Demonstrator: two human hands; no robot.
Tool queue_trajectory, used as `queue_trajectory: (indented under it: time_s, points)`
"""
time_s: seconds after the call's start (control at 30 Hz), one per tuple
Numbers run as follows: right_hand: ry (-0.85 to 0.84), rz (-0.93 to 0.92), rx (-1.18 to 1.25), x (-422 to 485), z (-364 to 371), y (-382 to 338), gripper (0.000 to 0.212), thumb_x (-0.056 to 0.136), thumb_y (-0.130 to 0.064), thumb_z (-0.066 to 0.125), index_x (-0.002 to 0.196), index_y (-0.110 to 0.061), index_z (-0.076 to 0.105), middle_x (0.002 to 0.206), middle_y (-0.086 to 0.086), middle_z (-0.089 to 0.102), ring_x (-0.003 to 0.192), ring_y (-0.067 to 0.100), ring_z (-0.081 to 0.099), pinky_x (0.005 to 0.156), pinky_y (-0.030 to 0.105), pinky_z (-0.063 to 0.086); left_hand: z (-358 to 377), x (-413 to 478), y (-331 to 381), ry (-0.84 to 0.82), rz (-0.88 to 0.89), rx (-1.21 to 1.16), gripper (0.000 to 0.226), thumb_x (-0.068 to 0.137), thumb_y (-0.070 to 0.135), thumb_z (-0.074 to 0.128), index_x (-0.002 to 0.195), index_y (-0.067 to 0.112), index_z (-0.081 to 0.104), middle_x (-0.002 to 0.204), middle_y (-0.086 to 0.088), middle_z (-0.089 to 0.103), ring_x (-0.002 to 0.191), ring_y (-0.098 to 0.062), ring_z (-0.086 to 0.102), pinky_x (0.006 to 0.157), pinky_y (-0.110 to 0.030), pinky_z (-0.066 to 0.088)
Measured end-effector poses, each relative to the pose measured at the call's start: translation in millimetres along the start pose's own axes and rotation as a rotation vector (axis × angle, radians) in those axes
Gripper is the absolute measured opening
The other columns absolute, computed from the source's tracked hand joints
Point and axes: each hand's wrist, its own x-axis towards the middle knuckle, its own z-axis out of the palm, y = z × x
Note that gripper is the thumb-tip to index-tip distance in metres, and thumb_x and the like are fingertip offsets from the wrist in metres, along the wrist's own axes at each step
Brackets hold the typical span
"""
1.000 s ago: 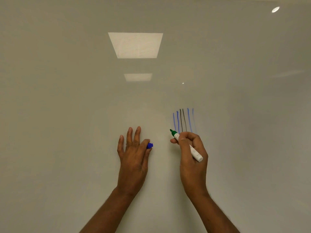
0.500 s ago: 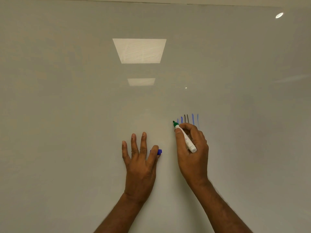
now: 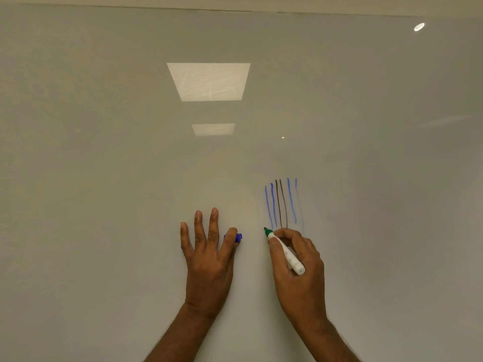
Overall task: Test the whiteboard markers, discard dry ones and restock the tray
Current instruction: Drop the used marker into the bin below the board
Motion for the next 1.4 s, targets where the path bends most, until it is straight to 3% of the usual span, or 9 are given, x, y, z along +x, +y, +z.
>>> queue_trajectory:
  time_s: [0.2, 0.33, 0.67, 0.8, 0.9, 1.0, 1.13, 1.27, 1.4]
  points:
    - [-0.028, -0.051, 0.109, 33, 11, -22, 0.025, 0.089, -0.045, 0.058, 0.114, -0.043, 0.059, 0.106, -0.01, 0.064, 0.1, 0.013, 0.062, 0.085, 0.03, 0.054, 1, -1, -3, -0.029, 0.003, 0.035, 0.042, 0.099, 0.027, 0.058, 0.14, 0.019, 0.05, 0.151, -0.027, 0.046, 0.146, -0.051, 0.033, 0.119, -0.07, 0.019]
    - [-0.051, -0.073, 0.063, 43, 20, -27, 0.024, 0.088, -0.051, 0.055, 0.111, -0.053, 0.053, 0.107, -0.022, 0.06, 0.101, 0.007, 0.061, 0.088, 0.024, 0.05, 0, -1, -2, -0.024, 0.003, 0.043, 0.04, 0.099, 0.026, 0.06, 0.138, 0.018, 0.051, 0.152, -0.027, 0.045, 0.146, -0.051, 0.033, 0.119, -0.07, 0.019]
    - [-0.144, 0.076, -0.018, -7, 2, -4, 0.053, 0.082, -0.062, 0.051, 0.116, -0.023, 0.066, 0.106, -0.006, 0.066, 0.096, 0.013, 0.062, 0.085, 0.026, 0.053, -2, -2, 0, -0.015, -0.039, 0.024, 0.036, 0.101, 0.027, 0.055, 0.136, 0.018, 0.053, 0.152, -0.025, 0.046, 0.146, -0.051, 0.034, 0.118, -0.072, 0.02]
    - [-0.211, 0.217, 0.074, -18, -10, -5, 0.029, 0.088, -0.042, 0.065, 0.108, -0.021, 0.069, 0.094, -0.007, 0.07, 0.086, 0.013, 0.066, 0.078, 0.026, 0.057, -10, -1, 5, -0.059, -0.097, -0.04, 0.033, 0.104, 0.03, 0.05, 0.129, 0.014, 0.064, 0.156, -0.02, 0.044, 0.151, -0.044, 0.029, 0.12, -0.069, 0.017]
    - [-0.24, 0.302, 0.176, -29, -19, -7, 0.021, 0.085, -0.023, 0.07, 0.102, -0.012, 0.068, 0.087, 0.002, 0.072, 0.079, 0.019, 0.069, 0.068, 0.017, 0.055, -23, 2, 17, -0.047, -0.213, -0.181, 0.038, 0.107, 0.038, 0.043, 0.131, 0.016, 0.063, 0.156, -0.009, 0.046, 0.154, -0.031, 0.028, 0.124, -0.062, 0.015]
    - [-0.297, 0.331, 0.272, -39, -29, -16, 0.026, 0.082, -0.017, 0.072, 0.107, -0.014, 0.066, 0.094, -0.001, 0.072, 0.088, 0.012, 0.068, 0.076, 0.017, 0.057, -45, 0, 36, 0.03, -0.37, -0.378, 0.037, 0.106, 0.036, 0.048, 0.137, 0.02, 0.059, 0.151, 0.001, 0.051, 0.152, -0.017, 0.032, 0.126, -0.045, 0.02]
    - [-0.37, 0.294, 0.416, -49, -41, -40, 0.031, 0.084, -0.028, 0.07, 0.114, -0.019, 0.067, 0.106, -0.009, 0.073, 0.1, 0.012, 0.069, 0.085, 0.021, 0.056, -86, 13, 67, 0.054, -0.922, -0.802, 0.028, 0.102, 0.035, 0.053, 0.126, 0.03, 0.066, 0.126, 0.014, 0.071, 0.126, -0.005, 0.059, 0.114, -0.035, 0.045]
    - [-0.423, 0.287, 0.455, -59, -43, -59, 0.053, 0.077, -0.069, 0.063, 0.117, -0.033, 0.064, 0.114, -0.022, 0.069, 0.11, 0.004, 0.064, 0.087, 0.016, 0.052, -107, 24, 71, 0.085, -1.245, -1.125, 0.025, 0.108, 0.026, 0.045, 0.123, 0.016, 0.062, 0.108, -0.003, 0.079, 0.111, -0.021, 0.072, 0.108, -0.045, 0.049]
    - [-0.463, 0.254, 0.487, -66, -44, -71, 0.034, 0.09, -0.038, 0.058, 0.122, -0.027, 0.064, 0.116, -0.022, 0.068, 0.114, 0.003, 0.062, 0.093, 0.021, 0.051, -121, 26, 77, 0.119, -1.426, -1.471, 0.024, 0.106, 0.021, 0.046, 0.122, 0.008, 0.06, 0.106, -0.021, 0.076, 0.108, -0.035, 0.072, 0.101, -0.048, 0.05]
